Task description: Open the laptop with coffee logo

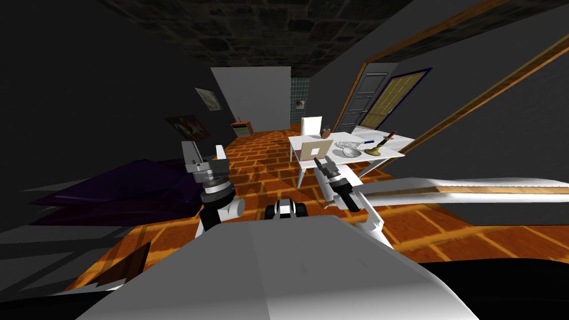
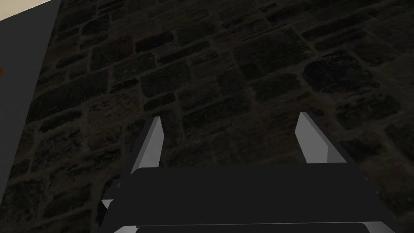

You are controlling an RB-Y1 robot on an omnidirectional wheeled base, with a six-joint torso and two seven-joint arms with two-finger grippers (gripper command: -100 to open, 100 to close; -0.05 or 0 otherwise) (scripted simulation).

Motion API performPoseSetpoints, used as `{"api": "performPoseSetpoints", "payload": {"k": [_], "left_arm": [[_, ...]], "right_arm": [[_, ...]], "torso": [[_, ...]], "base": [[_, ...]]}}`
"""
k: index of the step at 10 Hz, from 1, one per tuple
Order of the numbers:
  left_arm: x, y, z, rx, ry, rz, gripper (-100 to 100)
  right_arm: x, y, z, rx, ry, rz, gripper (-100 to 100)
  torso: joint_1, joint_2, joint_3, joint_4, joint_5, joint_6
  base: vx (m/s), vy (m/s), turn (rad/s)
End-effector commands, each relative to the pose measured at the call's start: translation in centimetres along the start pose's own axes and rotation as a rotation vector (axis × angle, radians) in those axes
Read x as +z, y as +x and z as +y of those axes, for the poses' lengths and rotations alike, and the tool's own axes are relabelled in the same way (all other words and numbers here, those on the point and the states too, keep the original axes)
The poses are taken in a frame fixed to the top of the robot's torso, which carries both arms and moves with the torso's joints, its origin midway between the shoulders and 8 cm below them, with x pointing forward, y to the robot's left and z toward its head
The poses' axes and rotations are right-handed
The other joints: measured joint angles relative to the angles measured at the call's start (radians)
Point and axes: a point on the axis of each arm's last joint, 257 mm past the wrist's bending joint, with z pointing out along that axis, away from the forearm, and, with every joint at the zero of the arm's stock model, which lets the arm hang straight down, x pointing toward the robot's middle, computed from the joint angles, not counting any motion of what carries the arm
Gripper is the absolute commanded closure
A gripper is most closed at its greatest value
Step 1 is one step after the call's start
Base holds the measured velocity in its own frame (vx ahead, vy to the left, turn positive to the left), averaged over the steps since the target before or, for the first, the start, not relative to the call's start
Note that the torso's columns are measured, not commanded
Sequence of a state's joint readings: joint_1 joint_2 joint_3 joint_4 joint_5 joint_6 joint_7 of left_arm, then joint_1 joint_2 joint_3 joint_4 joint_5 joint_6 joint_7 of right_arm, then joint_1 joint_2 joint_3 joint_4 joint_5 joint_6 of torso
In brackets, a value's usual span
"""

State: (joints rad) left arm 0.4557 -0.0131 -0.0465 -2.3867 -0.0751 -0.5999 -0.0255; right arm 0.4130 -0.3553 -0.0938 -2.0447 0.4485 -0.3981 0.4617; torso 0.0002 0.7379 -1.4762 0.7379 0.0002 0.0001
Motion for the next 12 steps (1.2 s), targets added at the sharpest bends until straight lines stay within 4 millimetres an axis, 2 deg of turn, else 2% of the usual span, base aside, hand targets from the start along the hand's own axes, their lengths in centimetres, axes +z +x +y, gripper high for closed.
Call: {"api": "performPoseSetpoints", "payload": {"k": [1,2,4,5,7,8,11,12], "left_arm": [[0.0,0.0,0.0,0.000,0.000,0.000,0],[0.0,0.0,0.0,0.000,0.000,0.000,0],[0.0,0.0,0.0,0.000,0.000,0.000,0],[0.0,0.0,0.0,0.000,0.000,0.000,0],[0.0,0.0,0.0,0.000,0.000,0.000,0],[0.0,0.0,0.0,0.000,0.000,0.000,0],[0.0,0.0,0.0,0.000,0.000,0.000,0],[0.0,0.0,0.0,0.000,0.000,0.000,0]], "right_arm": [[0.1,1.4,-1.9,-0.176,0.017,0.066,-100],[0.1,1.4,-1.9,-0.184,0.017,0.067,-100],[0.0,2.7,-4.0,-0.340,0.031,0.128,-100],[0.0,2.7,-4.0,-0.350,0.031,0.128,-100],[-0.1,3.6,-6.4,-0.507,0.043,0.187,-100],[-0.1,3.6,-6.4,-0.515,0.042,0.188,-100],[-0.3,4.4,-9.9,-0.741,0.055,0.269,-100],[-0.3,4.4,-9.9,-0.749,0.054,0.269,-100]], "torso": [[-0.001,0.000,0.000,0.000,0.000,0.000],[0.000,-0.001,0.000,0.000,0.000,0.000],[0.001,0.001,0.001,0.000,0.000,0.000],[0.002,0.000,0.000,0.000,0.000,0.000],[-0.002,0.000,0.000,0.000,-0.001,0.000],[0.000,-0.001,0.000,0.000,0.000,0.000],[0.001,-0.001,0.000,0.000,0.000,0.000],[0.001,-0.002,-0.001,0.000,0.000,0.000]], "base": [[0.110,0.089,0.018],[0.081,0.076,0.002],[0.089,0.109,0.012],[0.083,0.083,0.003],[0.090,0.085,0.014],[0.076,0.072,0.002],[0.097,0.087,0.013],[0.073,0.074,0.004]]}}
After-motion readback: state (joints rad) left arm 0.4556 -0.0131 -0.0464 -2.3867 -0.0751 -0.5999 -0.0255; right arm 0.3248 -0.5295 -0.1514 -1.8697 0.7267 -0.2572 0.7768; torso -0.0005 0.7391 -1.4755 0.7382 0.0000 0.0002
